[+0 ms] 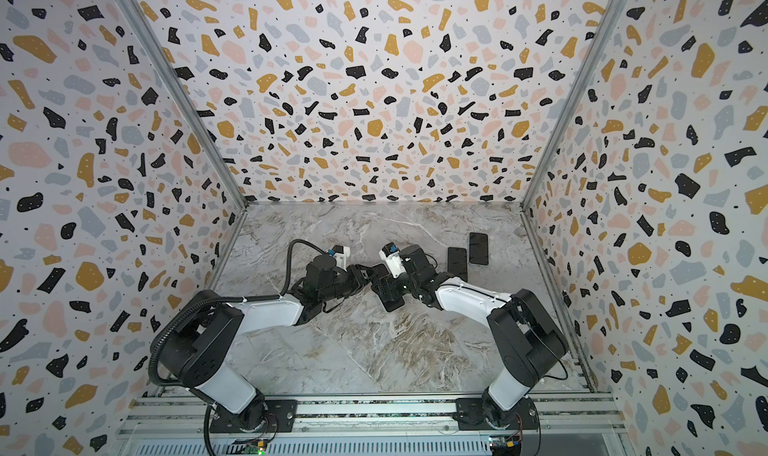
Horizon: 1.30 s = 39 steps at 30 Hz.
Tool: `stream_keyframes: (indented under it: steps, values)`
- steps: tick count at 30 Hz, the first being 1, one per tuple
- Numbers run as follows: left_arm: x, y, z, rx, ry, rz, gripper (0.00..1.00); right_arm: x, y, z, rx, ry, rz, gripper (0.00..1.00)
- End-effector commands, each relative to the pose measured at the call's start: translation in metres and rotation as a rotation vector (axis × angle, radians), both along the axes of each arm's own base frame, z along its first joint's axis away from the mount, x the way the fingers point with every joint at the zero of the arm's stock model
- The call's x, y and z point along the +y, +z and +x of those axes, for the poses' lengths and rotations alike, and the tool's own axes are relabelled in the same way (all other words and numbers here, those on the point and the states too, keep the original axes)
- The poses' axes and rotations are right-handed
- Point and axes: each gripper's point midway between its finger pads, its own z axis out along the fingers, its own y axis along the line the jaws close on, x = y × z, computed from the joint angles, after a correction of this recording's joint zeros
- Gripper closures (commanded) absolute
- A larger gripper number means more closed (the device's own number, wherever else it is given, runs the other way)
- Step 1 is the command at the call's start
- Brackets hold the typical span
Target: Take the phone out of the phone case
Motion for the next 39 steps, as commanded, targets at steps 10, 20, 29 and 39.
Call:
stream_keyframes:
  steps: [10, 20, 29, 39]
  values:
    - [-0.001, 0.001, -0.004, -0.017, -0.021, -0.041, 0.78, 0.01, 0.041, 0.008, -0.098, 0.007, 0.07, 0.72]
    - [-0.001, 0.006, -0.004, -0.027, -0.017, -0.065, 1.0, 0.01, 0.044, 0.002, -0.101, 0.015, 0.08, 0.72]
    - [0.023, 0.053, 0.0, -0.115, 0.062, -0.181, 1.0, 0.001, 0.079, -0.004, -0.142, -0.021, 0.151, 0.27]
    - [0.088, 0.16, 0.001, -0.398, 0.267, -0.199, 1.0, -0.042, 0.191, -0.041, -0.297, -0.124, 0.472, 0.01]
